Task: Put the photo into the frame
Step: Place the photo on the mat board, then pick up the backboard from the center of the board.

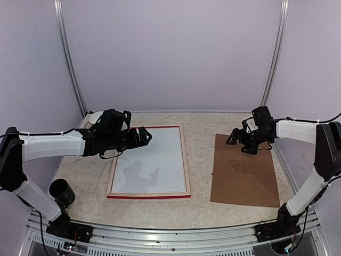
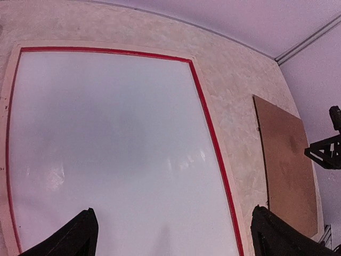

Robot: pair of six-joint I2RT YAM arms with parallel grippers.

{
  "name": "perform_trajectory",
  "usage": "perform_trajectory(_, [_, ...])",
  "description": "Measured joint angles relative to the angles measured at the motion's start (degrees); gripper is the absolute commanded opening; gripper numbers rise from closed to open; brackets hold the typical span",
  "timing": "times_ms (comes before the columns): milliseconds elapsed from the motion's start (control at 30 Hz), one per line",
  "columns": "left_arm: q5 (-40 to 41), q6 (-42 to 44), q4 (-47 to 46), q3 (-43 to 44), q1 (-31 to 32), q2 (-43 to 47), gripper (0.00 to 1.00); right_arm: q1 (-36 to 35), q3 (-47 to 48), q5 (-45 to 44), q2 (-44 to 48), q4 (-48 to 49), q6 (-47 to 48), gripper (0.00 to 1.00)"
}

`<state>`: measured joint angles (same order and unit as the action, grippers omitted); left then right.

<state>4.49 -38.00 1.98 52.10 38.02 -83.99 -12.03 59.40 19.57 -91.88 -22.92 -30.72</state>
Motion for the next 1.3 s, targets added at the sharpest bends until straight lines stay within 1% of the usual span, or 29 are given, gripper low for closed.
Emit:
perform_trajectory(300, [-5.3, 4.3, 0.6, 13.4, 5.7, -13.7, 0.99, 13.6, -6.9, 0.5, 6.7, 0.6, -0.4, 0.98])
perform_trajectory(433, [-7.2, 6.2, 1.7, 17.8, 8.0, -18.7, 0.99, 17.4, -9.0, -0.6, 8.2, 0.6, -0.5, 0.98])
perform_trajectory(700, [-11.4, 9.7, 4.3, 26.8, 12.0, -25.3, 0.99, 21.9, -12.2, -5.3, 11.0, 0.5, -1.5, 0.97])
perform_trajectory(833, [-13.3, 11.1, 5.2, 30.9, 13.2, -27.6, 0.99, 24.6, -13.8, -6.5, 11.2, 0.6, -2.2, 0.97])
perform_trajectory(967, [-15.0, 12.3, 6.2, 35.5, 14.4, -30.9, 0.99, 25.9, -15.5, -7.3, 11.2, 0.8, -2.8, 0.97])
perform_trajectory(1133, [-17.6, 13.1, 7.5, 39.5, 15.5, -35.8, 0.99, 26.7, -16.8, -8.5, 11.2, 1.5, -3.4, 0.97])
perform_trajectory(1300, [-19.1, 14.0, 8.9, 41.6, 16.2, -38.8, 0.99, 28.1, -17.5, -10.0, 11.8, 1.8, -3.5, 0.97])
